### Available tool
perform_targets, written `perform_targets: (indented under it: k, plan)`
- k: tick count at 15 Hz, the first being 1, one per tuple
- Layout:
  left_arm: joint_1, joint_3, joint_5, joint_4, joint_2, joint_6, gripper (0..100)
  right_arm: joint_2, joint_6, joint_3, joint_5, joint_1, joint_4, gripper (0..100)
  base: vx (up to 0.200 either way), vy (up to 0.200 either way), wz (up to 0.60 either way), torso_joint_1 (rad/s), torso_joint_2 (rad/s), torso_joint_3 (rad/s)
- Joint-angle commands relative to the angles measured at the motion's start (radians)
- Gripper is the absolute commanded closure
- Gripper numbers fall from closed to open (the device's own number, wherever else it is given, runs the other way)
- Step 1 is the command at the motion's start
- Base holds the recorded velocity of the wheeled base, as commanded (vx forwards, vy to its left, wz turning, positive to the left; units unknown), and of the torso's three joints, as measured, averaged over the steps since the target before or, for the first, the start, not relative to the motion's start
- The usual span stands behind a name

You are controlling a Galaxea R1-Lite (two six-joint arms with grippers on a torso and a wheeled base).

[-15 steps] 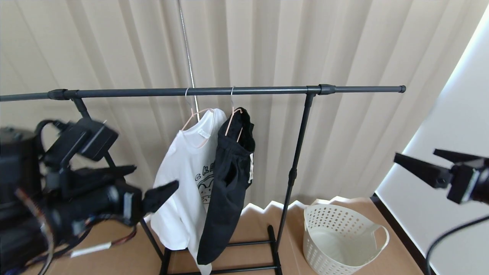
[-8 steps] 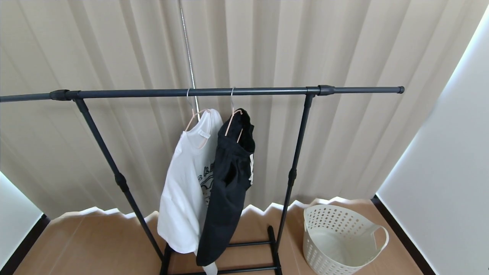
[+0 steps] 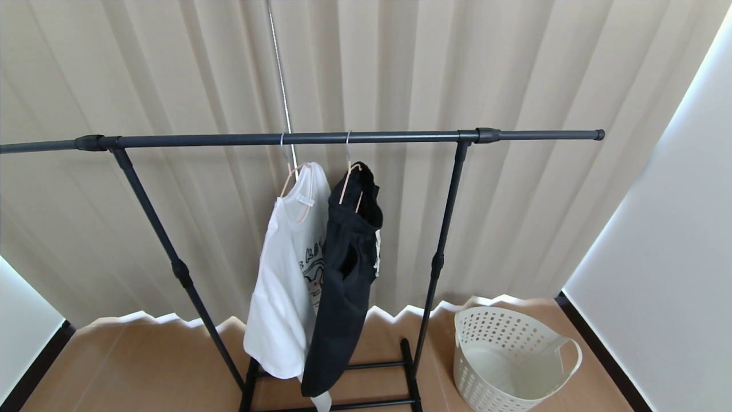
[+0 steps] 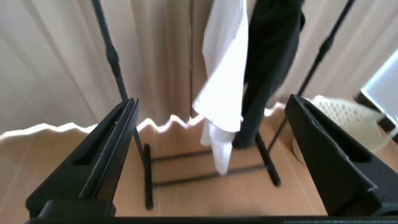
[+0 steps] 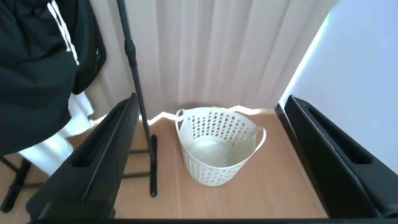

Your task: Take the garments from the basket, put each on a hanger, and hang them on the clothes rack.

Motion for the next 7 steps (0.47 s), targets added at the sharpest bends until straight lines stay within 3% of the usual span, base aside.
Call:
perform_targets:
  k: [1,7]
  plan:
    - [0.017,0.002,0.017,-0.001,-0.056,-0.003,0,-0.029,0.022,0.036,-0.009,0.0,-0.054,0,0.0,0.0,0.0,0.0,0.0,0.0]
    - [0.017,0.002,0.007,-0.001,-0.056,-0.001,0,-0.029,0.071,0.036,-0.003,0.0,-0.059,0,0.0,0.0,0.0,0.0,0.0,0.0]
